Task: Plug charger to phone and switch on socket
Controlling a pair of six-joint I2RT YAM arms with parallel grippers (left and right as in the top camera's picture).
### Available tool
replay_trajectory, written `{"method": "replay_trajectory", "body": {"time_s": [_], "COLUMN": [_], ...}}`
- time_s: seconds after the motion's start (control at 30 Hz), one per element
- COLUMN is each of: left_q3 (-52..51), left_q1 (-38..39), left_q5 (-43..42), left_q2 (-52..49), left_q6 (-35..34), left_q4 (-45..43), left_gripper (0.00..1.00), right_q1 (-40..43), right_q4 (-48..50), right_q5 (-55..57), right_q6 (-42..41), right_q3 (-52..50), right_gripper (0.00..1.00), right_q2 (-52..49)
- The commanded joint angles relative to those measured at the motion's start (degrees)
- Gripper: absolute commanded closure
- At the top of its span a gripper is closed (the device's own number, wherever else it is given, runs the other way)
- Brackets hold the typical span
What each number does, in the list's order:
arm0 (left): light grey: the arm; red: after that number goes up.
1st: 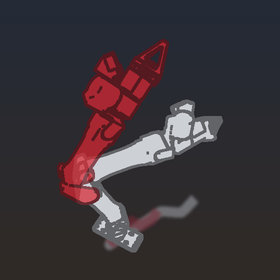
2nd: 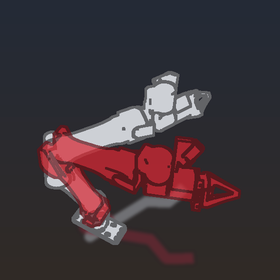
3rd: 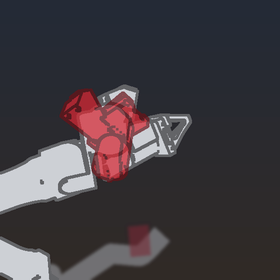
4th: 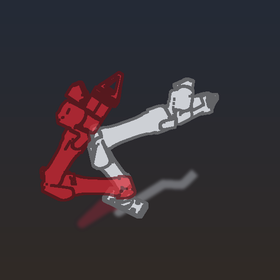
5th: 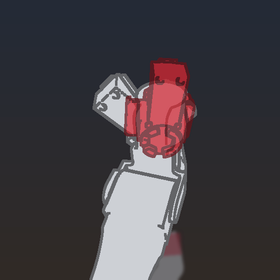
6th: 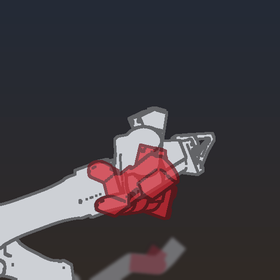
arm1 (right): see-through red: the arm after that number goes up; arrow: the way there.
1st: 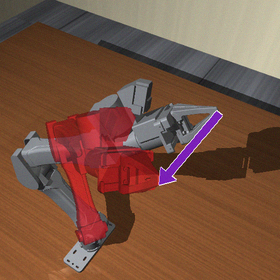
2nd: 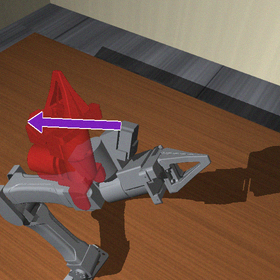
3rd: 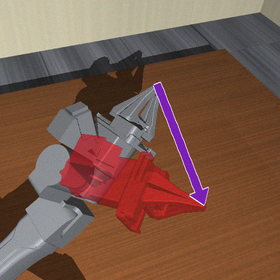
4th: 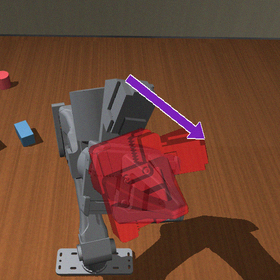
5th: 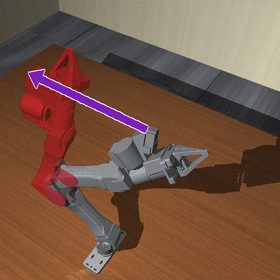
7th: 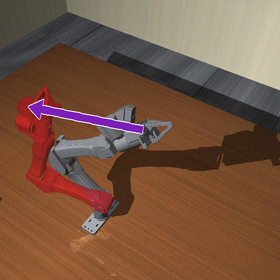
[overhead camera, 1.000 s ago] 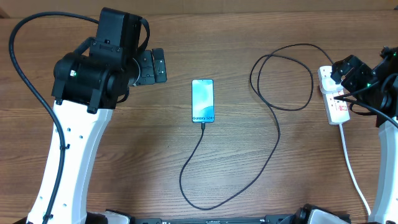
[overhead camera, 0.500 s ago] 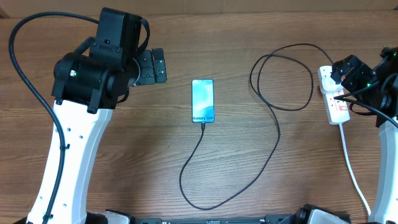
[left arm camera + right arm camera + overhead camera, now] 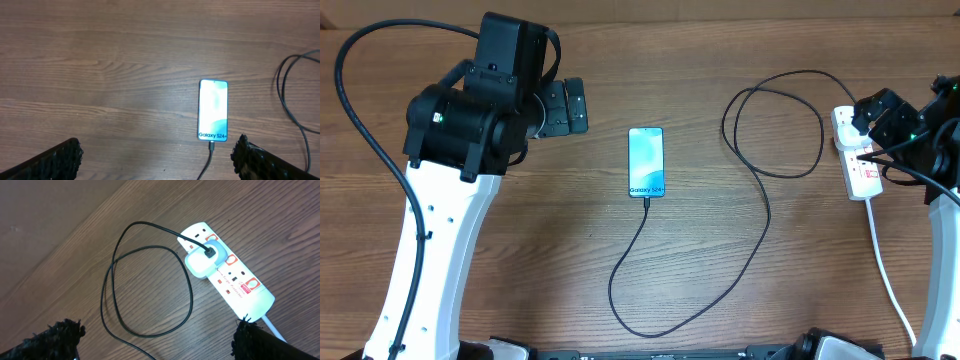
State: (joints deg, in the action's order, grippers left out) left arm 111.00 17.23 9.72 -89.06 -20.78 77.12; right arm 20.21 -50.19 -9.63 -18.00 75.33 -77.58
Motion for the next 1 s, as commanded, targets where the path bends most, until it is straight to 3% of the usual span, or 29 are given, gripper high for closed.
{"method": "replay_trajectory", "body": {"time_s": [0.0, 0.27, 0.6, 0.77, 0.8, 0.9, 0.93, 0.97], "left_q3": [-0.09, -10.62, -38.69, -55.41, -61.51, -72.02, -79.10, -82.18], "left_q1": [0.07, 0.07, -0.17, -2.29, -2.97, -4.17, -5.20, -5.81], "left_q5": [1.20, 1.36, 1.25, -0.22, -1.38, -2.91, -3.21, -3.21], "left_q2": [0.83, 7.63, 26.43, 37.27, 40.94, 46.58, 49.99, 51.58], "left_q6": [1.09, 1.09, 1.09, 1.05, 1.05, 1.09, 1.07, 1.07], "left_q4": [0.85, -10.45, -34.93, -56.19, -65.83, -83.71, -95.38, -99.93], "left_gripper": [0.00, 0.00, 0.00, 0.00, 0.00, 0.00, 0.00, 0.00], "right_q1": [0.00, 0.00, 0.00, 0.00, 0.00, 0.00, 0.00, 0.00], "right_q4": [0.35, 0.35, 0.33, 0.35, 0.35, 0.35, 0.35, 0.35], "right_q5": [0.42, 0.42, 0.42, 0.42, 0.42, 0.42, 0.42, 0.42], "right_q6": [-0.24, -0.24, -0.24, -0.24, -0.24, -0.24, -0.24, -0.22], "right_q3": [0.17, 0.17, 0.17, 0.17, 0.17, 0.17, 0.17, 0.17], "right_gripper": [0.00, 0.00, 0.00, 0.00, 0.00, 0.00, 0.00, 0.00], "right_q2": [0.52, 0.52, 0.52, 0.52, 0.52, 0.52, 0.52, 0.52]}}
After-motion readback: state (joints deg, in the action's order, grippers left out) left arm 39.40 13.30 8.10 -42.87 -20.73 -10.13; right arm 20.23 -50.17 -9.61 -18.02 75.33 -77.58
